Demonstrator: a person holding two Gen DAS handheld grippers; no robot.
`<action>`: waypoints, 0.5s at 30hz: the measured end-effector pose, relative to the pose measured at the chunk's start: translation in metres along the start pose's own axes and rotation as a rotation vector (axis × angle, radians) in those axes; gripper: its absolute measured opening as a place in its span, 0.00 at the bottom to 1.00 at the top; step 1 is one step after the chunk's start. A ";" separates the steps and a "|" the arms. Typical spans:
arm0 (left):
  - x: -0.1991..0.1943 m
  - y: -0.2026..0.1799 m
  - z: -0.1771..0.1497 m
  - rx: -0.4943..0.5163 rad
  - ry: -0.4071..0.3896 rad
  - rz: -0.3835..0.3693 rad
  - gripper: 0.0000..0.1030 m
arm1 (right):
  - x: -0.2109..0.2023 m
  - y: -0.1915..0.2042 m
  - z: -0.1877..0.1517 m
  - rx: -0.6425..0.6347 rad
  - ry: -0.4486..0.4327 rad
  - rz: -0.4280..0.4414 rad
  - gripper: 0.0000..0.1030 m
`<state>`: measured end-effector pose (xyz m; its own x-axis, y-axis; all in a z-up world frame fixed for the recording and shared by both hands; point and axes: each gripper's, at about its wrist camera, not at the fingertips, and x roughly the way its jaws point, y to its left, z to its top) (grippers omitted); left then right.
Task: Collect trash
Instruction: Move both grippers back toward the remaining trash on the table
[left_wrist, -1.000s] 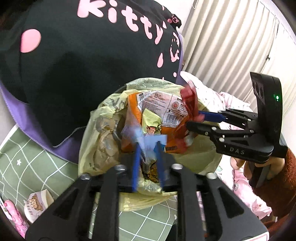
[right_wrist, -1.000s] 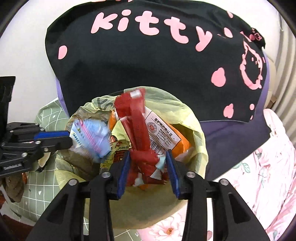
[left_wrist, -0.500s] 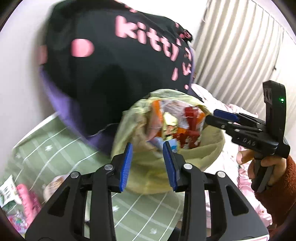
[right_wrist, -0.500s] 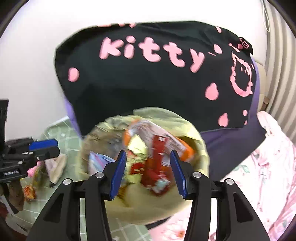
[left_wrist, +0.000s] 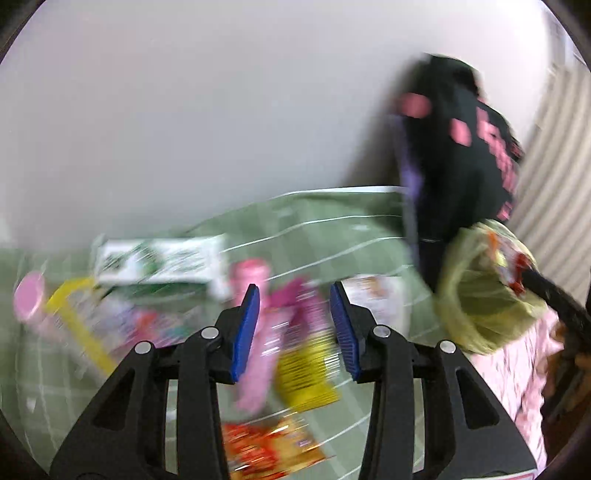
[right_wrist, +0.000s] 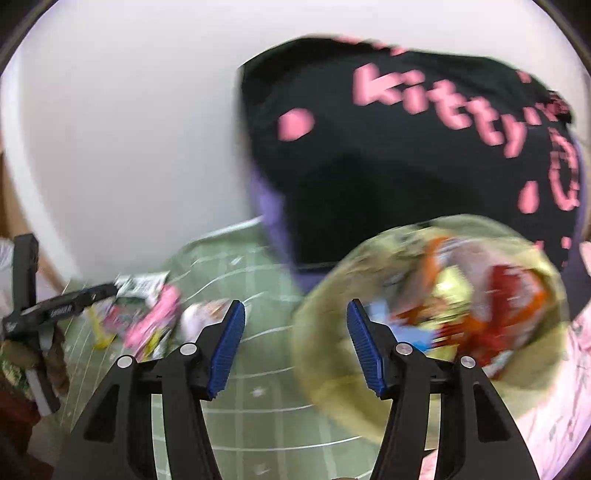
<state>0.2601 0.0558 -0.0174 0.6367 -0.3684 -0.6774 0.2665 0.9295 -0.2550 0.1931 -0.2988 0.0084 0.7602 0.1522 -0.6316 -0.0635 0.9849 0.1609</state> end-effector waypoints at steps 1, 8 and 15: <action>-0.003 0.014 -0.005 -0.031 0.005 0.020 0.37 | 0.008 0.010 -0.003 -0.021 0.034 0.031 0.52; -0.024 0.060 -0.036 -0.127 0.012 0.105 0.37 | 0.054 0.052 -0.025 -0.086 0.140 0.113 0.51; -0.032 0.068 -0.065 -0.138 0.049 0.119 0.37 | 0.106 0.064 -0.045 0.016 0.217 0.180 0.48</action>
<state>0.2106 0.1321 -0.0581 0.6206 -0.2578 -0.7405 0.0878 0.9613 -0.2612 0.2402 -0.2164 -0.0826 0.5809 0.3407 -0.7392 -0.1736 0.9392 0.2964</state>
